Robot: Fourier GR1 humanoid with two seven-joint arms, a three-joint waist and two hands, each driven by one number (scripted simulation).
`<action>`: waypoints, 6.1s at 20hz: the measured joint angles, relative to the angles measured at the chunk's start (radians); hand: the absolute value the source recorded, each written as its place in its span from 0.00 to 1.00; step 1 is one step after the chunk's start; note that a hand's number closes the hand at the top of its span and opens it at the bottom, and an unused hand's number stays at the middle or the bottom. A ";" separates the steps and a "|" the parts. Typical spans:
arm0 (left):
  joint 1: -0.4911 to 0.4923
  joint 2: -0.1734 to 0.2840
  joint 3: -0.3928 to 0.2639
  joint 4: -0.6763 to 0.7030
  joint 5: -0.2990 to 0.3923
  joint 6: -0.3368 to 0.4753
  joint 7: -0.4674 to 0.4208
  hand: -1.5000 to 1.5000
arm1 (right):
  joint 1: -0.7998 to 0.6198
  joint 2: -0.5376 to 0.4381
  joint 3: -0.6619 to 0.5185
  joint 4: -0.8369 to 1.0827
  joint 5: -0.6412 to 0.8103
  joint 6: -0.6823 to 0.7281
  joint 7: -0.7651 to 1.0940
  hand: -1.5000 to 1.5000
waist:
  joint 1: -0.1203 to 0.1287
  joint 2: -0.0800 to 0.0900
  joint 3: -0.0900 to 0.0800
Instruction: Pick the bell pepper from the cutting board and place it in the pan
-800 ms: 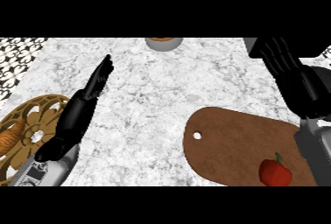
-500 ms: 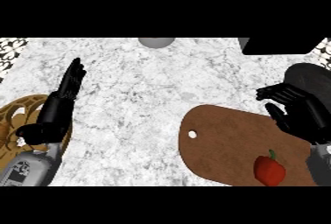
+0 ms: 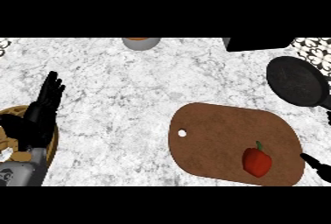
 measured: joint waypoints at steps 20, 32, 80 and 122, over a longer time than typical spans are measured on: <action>-0.080 -0.029 0.011 0.043 0.000 -0.061 0.030 0.50 | 0.347 -0.372 -0.442 -0.731 -0.049 0.228 0.703 0.00 | 0.084 0.020 0.000; -0.087 -0.063 0.028 0.052 -0.034 -0.083 0.029 0.50 | 0.080 -0.356 -0.157 -0.759 -0.020 0.271 0.965 0.00 | 0.104 0.022 0.001; -0.086 -0.158 0.164 0.049 -0.151 -0.202 0.054 0.50 | -0.177 0.142 0.277 -0.361 0.620 0.690 1.090 0.00 | 0.097 0.020 0.002; -0.129 -0.220 0.178 0.055 -0.209 -0.245 0.064 0.50 | -0.701 0.534 0.292 0.162 1.199 0.396 1.173 1.00 | 0.144 0.030 0.002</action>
